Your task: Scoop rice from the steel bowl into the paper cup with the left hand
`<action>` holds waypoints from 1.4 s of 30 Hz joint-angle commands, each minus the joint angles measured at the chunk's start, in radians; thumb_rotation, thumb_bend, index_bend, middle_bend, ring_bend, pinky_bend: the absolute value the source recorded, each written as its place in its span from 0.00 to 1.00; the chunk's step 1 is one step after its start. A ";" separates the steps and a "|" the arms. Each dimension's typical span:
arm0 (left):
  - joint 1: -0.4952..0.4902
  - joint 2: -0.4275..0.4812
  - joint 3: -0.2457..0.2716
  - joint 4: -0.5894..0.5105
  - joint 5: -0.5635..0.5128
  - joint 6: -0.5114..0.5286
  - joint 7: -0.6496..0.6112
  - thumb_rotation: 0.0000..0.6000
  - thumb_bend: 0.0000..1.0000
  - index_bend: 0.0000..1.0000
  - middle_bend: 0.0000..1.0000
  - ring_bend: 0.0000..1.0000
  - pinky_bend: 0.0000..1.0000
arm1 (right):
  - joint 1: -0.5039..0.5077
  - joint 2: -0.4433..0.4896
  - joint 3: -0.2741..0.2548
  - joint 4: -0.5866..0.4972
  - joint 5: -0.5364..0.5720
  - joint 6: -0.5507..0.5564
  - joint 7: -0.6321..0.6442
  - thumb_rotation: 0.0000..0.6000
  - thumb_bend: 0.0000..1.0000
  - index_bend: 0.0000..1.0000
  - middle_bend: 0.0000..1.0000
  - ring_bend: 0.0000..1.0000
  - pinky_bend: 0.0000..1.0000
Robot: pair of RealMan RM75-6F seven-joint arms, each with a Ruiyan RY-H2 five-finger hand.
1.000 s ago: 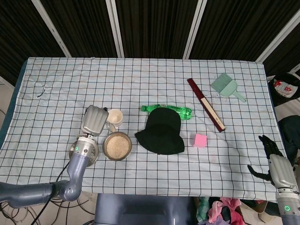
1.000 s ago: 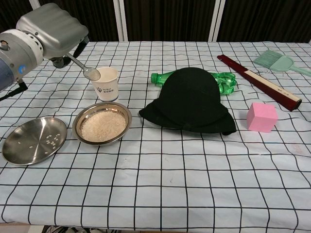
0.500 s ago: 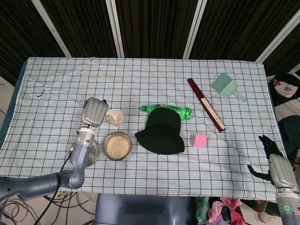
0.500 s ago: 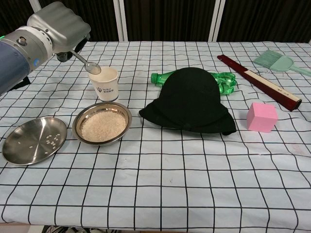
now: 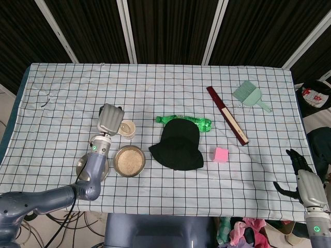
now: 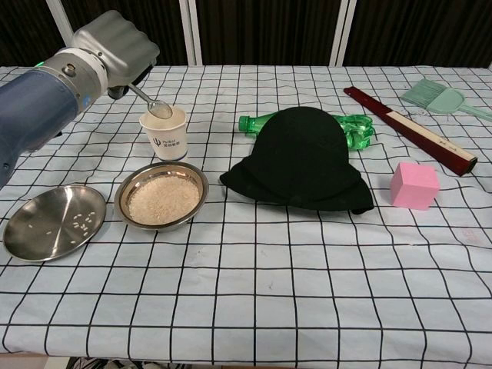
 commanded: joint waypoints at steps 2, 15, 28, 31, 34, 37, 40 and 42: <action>-0.013 -0.017 0.003 0.029 0.000 -0.010 0.002 1.00 0.51 0.77 1.00 1.00 1.00 | 0.000 0.000 -0.001 -0.001 -0.002 0.000 0.000 1.00 0.21 0.00 0.00 0.00 0.17; -0.041 -0.009 0.046 0.067 0.041 -0.037 0.052 1.00 0.51 0.77 1.00 1.00 1.00 | -0.001 0.002 0.003 -0.003 0.004 -0.001 0.009 1.00 0.21 0.00 0.00 0.00 0.17; -0.064 0.013 0.129 0.087 0.127 -0.070 0.132 1.00 0.51 0.77 1.00 1.00 1.00 | -0.002 0.003 0.003 -0.004 0.002 0.001 0.013 1.00 0.21 0.00 0.00 0.00 0.17; -0.076 0.022 0.154 0.104 0.168 -0.083 0.151 1.00 0.51 0.77 1.00 1.00 1.00 | -0.002 0.003 0.003 -0.004 0.002 0.001 0.014 1.00 0.21 0.00 0.00 0.00 0.17; -0.085 0.029 0.169 0.111 0.194 -0.094 0.166 1.00 0.51 0.77 1.00 1.00 1.00 | -0.003 0.003 0.004 -0.005 0.001 0.002 0.018 1.00 0.21 0.00 0.00 0.00 0.17; -0.090 0.031 0.172 0.112 0.211 -0.099 0.174 1.00 0.51 0.77 1.00 1.00 1.00 | -0.003 0.003 0.003 -0.004 -0.002 0.003 0.019 1.00 0.21 0.00 0.00 0.00 0.17; -0.111 0.047 0.207 0.125 0.265 -0.120 0.214 1.00 0.51 0.77 1.00 1.00 1.00 | -0.004 0.003 0.004 -0.004 -0.002 0.004 0.021 1.00 0.21 0.00 0.00 0.00 0.17; -0.121 0.057 0.224 0.128 0.289 -0.140 0.234 1.00 0.51 0.77 1.00 1.00 1.00 | -0.004 0.003 0.004 -0.005 -0.001 0.004 0.023 1.00 0.21 0.00 0.00 0.00 0.17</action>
